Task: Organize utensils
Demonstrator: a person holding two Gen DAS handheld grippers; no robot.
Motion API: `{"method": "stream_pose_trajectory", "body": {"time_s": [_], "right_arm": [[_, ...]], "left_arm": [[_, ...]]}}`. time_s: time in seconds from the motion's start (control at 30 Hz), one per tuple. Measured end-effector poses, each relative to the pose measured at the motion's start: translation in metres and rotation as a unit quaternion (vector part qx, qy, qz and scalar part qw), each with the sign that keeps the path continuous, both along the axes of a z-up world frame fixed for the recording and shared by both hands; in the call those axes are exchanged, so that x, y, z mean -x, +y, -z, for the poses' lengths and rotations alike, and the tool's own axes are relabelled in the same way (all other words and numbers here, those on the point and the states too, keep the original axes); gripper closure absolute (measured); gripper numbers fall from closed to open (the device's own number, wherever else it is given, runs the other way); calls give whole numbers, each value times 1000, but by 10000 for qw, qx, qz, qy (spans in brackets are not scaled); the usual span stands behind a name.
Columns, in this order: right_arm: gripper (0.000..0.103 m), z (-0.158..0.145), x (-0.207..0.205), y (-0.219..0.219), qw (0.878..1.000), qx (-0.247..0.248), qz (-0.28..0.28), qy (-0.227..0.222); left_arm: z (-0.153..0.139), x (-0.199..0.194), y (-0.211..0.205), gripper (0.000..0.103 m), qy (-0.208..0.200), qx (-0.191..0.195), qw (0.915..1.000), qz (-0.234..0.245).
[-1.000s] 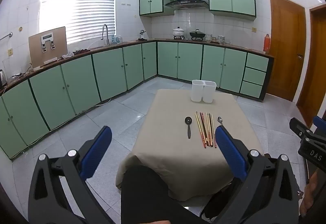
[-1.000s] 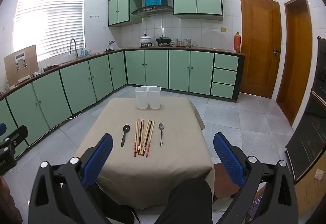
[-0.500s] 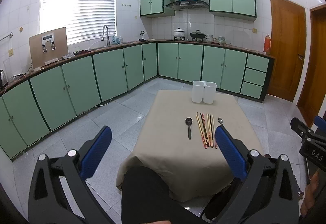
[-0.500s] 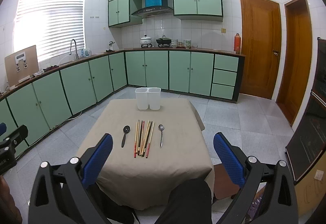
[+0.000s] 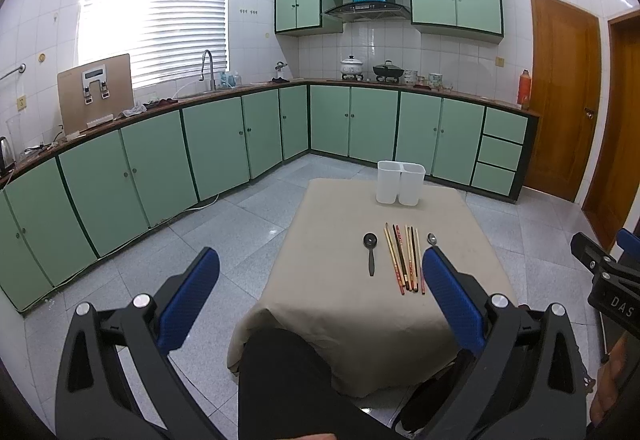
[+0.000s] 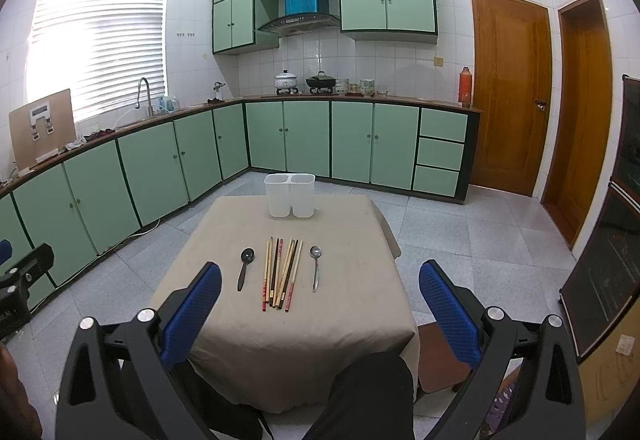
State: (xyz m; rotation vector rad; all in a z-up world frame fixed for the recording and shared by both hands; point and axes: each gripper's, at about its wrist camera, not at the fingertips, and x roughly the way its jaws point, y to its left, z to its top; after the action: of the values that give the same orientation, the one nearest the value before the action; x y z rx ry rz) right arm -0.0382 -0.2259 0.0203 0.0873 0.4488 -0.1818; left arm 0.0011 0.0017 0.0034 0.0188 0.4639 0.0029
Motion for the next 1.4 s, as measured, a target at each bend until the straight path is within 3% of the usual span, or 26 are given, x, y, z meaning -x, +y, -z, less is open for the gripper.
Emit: {"method": "stream_pose_trajectory", "body": {"time_s": [1.4], "right_arm": [[6, -1, 5, -3, 10000, 19, 12, -30]], "left_arm": [[-5, 4, 0, 5, -36, 34, 10000, -10]]}}
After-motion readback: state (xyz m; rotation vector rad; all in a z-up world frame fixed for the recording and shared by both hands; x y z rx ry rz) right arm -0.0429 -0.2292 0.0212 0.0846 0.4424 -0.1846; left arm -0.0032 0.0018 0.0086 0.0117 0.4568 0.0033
